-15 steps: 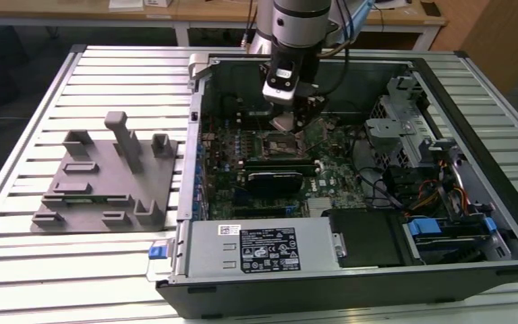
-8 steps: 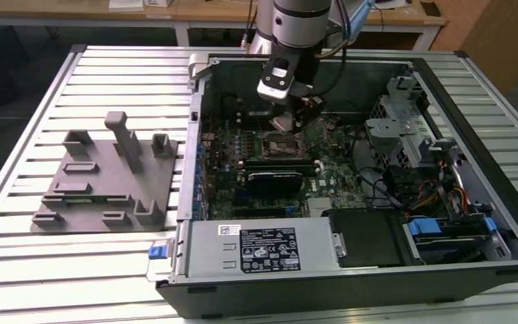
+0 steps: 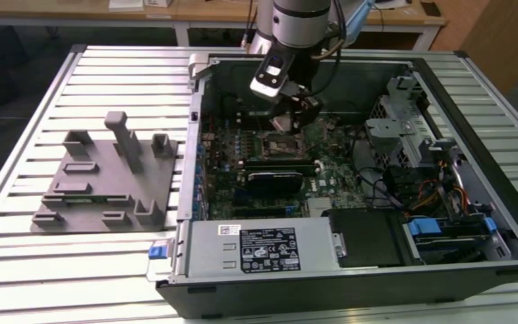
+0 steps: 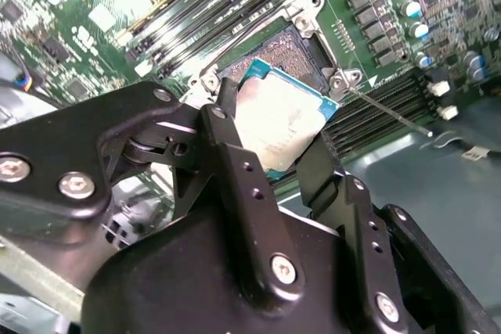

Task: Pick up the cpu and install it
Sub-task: 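Place the cpu into insertion slot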

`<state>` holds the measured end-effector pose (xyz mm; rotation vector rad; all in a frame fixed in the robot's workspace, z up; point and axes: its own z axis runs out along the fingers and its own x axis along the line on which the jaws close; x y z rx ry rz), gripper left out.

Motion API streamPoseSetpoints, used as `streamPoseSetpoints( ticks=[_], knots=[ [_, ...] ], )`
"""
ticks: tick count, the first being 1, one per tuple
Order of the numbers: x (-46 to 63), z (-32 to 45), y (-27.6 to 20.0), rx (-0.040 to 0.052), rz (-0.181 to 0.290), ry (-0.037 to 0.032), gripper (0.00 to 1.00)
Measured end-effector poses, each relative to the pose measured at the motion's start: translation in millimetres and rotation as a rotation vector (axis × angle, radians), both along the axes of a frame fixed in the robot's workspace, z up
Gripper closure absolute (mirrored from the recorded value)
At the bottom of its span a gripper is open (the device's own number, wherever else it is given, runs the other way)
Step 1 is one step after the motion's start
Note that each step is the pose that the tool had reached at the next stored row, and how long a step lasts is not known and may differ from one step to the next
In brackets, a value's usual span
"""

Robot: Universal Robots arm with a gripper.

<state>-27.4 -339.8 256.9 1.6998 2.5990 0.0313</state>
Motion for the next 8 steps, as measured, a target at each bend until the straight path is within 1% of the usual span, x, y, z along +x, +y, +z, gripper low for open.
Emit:
streamPoseSetpoints(
  ticks=[8],
  knots=[
    [0.0,-0.4,0.0,0.0001,-0.121,-0.0001,0.46]
  ],
)
